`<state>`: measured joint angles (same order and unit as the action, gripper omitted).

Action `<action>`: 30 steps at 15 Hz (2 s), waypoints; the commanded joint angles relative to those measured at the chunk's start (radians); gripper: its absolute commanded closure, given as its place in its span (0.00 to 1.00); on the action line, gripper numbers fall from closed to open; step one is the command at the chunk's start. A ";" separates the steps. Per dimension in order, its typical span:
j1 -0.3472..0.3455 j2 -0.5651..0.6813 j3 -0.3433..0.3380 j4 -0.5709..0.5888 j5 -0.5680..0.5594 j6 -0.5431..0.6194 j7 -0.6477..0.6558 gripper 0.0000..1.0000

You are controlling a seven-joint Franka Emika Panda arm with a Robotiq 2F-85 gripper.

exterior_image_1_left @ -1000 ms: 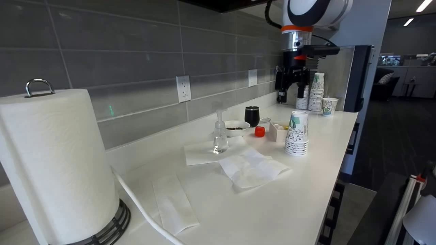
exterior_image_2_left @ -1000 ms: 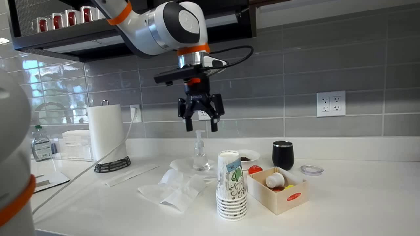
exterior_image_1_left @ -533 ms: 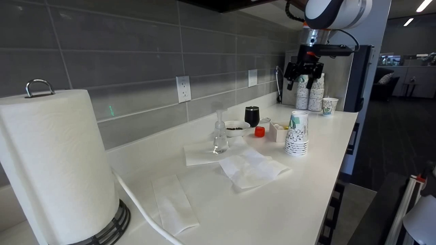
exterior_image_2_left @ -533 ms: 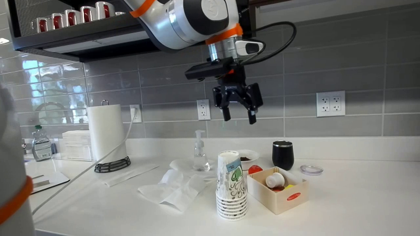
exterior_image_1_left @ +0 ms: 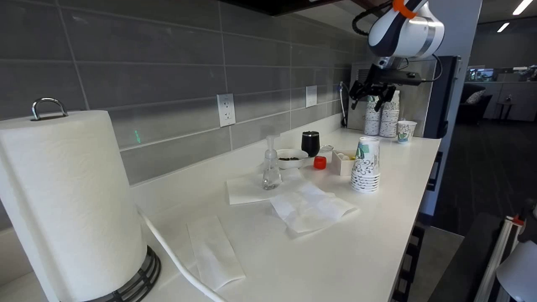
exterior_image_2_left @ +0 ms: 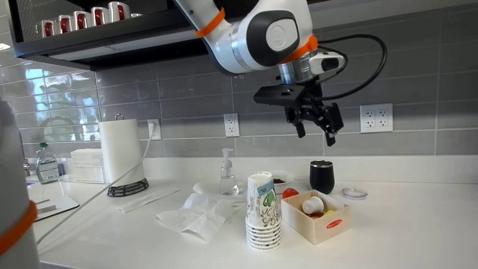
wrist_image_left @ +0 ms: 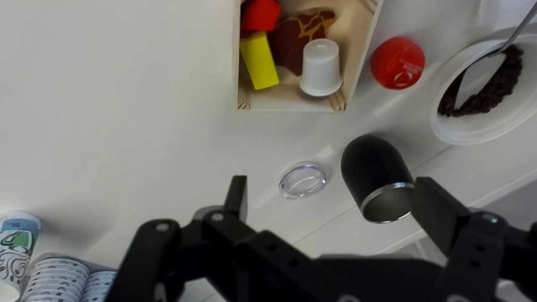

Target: Put the lid on the black cup

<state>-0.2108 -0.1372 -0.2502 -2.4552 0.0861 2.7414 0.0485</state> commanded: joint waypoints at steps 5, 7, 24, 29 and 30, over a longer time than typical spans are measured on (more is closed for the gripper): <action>-0.036 0.385 -0.019 0.366 0.253 -0.030 -0.095 0.00; -0.073 0.453 0.008 0.461 0.246 -0.065 -0.073 0.00; -0.118 0.579 0.050 0.630 0.205 -0.154 -0.016 0.00; -0.156 0.612 0.085 0.671 0.256 -0.191 -0.045 0.00; -0.165 0.617 0.094 0.673 0.267 -0.191 -0.048 0.00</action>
<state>-0.3350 0.4489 -0.1917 -1.8250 0.3109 2.5837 0.0245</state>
